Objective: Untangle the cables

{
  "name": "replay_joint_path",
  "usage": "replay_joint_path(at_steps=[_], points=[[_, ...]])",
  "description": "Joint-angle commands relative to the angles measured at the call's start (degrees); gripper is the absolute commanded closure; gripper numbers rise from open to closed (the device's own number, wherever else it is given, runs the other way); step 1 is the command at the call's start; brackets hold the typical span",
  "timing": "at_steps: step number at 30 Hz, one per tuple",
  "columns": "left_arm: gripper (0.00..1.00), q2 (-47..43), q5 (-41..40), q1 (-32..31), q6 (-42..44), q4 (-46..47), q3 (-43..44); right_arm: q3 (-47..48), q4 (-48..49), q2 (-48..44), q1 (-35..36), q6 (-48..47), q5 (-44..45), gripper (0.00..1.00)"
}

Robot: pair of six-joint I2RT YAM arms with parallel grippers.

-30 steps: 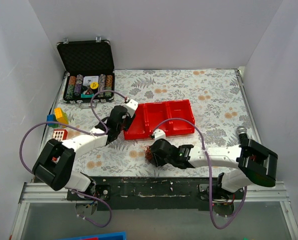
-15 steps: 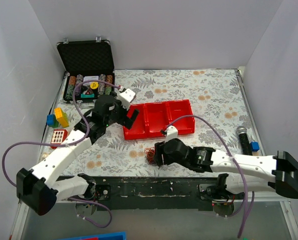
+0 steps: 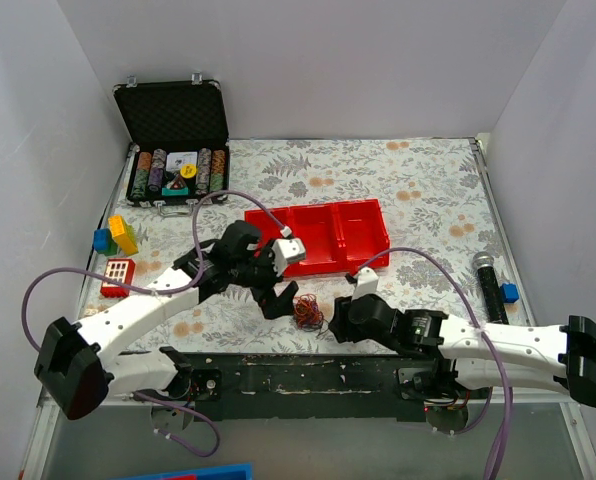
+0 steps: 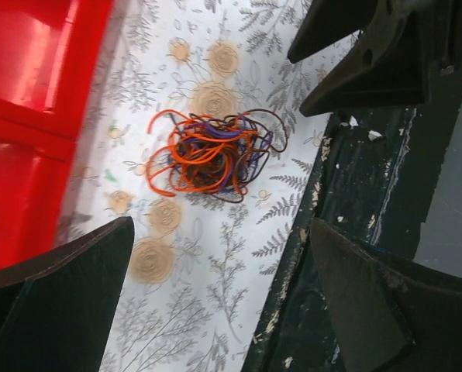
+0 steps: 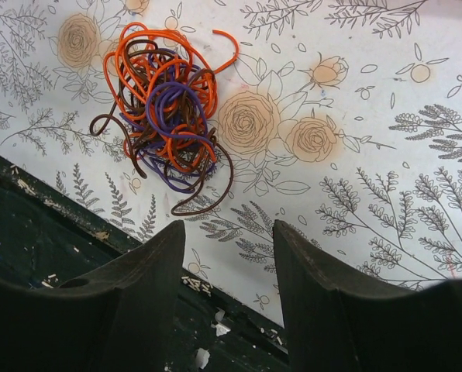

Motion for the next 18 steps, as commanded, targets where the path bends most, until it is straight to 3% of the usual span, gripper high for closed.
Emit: replay_joint_path(at_steps=[1,5,18], points=[[0.02,3.9,1.5,-3.1,-5.2,4.9,-0.9,-1.4,2.4,-3.6,0.2,2.4,2.8,0.44],[0.02,6.7,-1.3,-4.3,-10.1,8.6,-1.7,-2.9,2.4,-6.4,0.1,2.8,2.9,0.47],[0.36,13.9,-8.1,-5.0,-21.2,13.1,-2.9,-3.0,3.4,-6.6,0.1,1.3,3.1,0.5]])
